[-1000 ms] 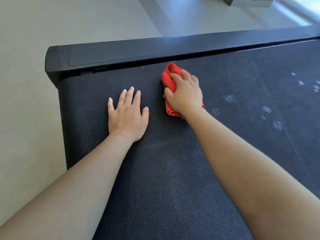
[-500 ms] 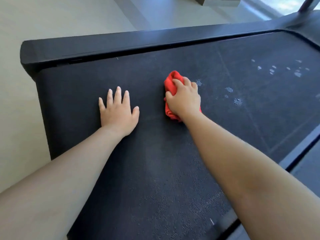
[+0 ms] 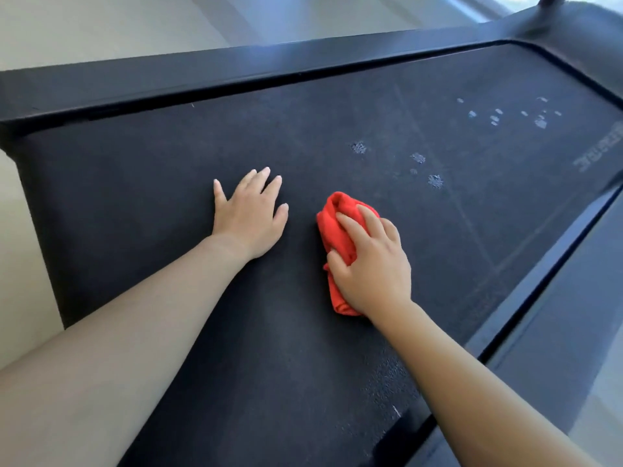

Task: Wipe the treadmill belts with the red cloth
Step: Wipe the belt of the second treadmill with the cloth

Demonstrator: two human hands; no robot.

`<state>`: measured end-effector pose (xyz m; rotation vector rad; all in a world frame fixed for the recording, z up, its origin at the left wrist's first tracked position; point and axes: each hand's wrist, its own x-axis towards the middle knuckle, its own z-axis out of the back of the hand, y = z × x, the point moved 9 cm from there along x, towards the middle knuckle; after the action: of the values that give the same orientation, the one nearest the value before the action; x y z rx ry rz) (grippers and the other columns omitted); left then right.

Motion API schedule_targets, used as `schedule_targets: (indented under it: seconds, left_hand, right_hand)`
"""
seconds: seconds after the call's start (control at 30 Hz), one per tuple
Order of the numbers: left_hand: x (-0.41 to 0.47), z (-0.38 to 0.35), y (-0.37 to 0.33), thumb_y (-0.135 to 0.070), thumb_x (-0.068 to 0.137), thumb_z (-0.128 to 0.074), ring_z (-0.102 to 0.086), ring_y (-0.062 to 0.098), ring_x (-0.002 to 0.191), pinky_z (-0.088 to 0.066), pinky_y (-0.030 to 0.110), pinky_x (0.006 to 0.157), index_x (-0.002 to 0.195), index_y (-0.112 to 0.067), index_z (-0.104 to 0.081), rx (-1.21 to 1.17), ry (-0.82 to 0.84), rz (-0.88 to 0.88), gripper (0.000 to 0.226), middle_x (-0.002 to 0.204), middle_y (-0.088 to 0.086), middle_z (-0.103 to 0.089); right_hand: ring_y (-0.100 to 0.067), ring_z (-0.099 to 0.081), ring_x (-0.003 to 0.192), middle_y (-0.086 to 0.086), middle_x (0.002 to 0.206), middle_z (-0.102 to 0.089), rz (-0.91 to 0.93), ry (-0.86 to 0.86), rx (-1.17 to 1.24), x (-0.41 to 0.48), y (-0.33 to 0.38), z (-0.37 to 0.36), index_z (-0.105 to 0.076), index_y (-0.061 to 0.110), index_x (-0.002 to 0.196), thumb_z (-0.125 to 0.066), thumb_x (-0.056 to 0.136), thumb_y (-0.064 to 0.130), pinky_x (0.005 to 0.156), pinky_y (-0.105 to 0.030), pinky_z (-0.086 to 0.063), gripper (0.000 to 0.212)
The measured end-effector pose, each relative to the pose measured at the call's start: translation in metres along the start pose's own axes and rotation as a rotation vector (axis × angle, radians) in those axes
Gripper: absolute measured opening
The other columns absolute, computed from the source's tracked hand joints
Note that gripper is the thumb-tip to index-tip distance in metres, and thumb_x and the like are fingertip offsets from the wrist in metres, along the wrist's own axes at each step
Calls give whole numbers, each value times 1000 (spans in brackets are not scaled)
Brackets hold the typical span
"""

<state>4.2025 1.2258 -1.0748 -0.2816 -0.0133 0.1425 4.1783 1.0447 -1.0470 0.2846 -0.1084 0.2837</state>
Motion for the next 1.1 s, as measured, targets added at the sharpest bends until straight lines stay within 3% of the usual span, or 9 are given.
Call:
schedule_targets:
  seconds: [0.2, 0.47, 0.8, 0.93, 1.1]
  left_hand:
    - [34, -3, 4, -41, 97, -32, -4, 16, 146, -2, 60, 112, 148, -20, -23, 11, -42, 61, 56, 158, -2, -13]
    - [107, 3, 27, -45, 96, -30, -3, 17, 146, 1, 54, 115, 150, -16, -17, 11, -87, 240, 63, 159, -1, -9]
    - [117, -4, 29, -46, 95, -24, 2, 16, 146, 1, 54, 114, 150, -18, -11, 40, -97, 231, 63, 160, -3, -3]
    - [119, -4, 32, -47, 95, -24, 1, 16, 146, 1, 54, 115, 150, -18, -11, 42, -83, 233, 63, 160, -2, -3]
    - [118, 0, 31, -48, 96, -25, -2, 16, 146, -1, 55, 115, 150, -18, -16, 41, -92, 230, 63, 159, -2, -8]
  right_hand:
    - [-24, -27, 132, 9, 147, -35, 7, -7, -5, 60, -2, -8, -45, 33, 136, -54, 82, 40, 96, -40, -41, 55]
    - [-25, -32, 128, 8, 141, -41, 65, -44, 5, 147, 8, -24, -49, 31, 131, -53, 82, 40, 90, -40, -42, 50]
    - [-27, -32, 129, 4, 145, -38, 83, -1, -2, 270, 39, -49, -47, 29, 133, -47, 86, 42, 93, -43, -40, 49]
    - [-28, -31, 129, 2, 146, -35, 76, 43, 0, 273, 46, -48, -44, 29, 136, -47, 86, 43, 96, -45, -40, 52]
    - [-27, -28, 130, 4, 147, -34, 88, 17, -4, 205, 15, -35, -44, 30, 136, -50, 85, 42, 93, -43, -39, 52]
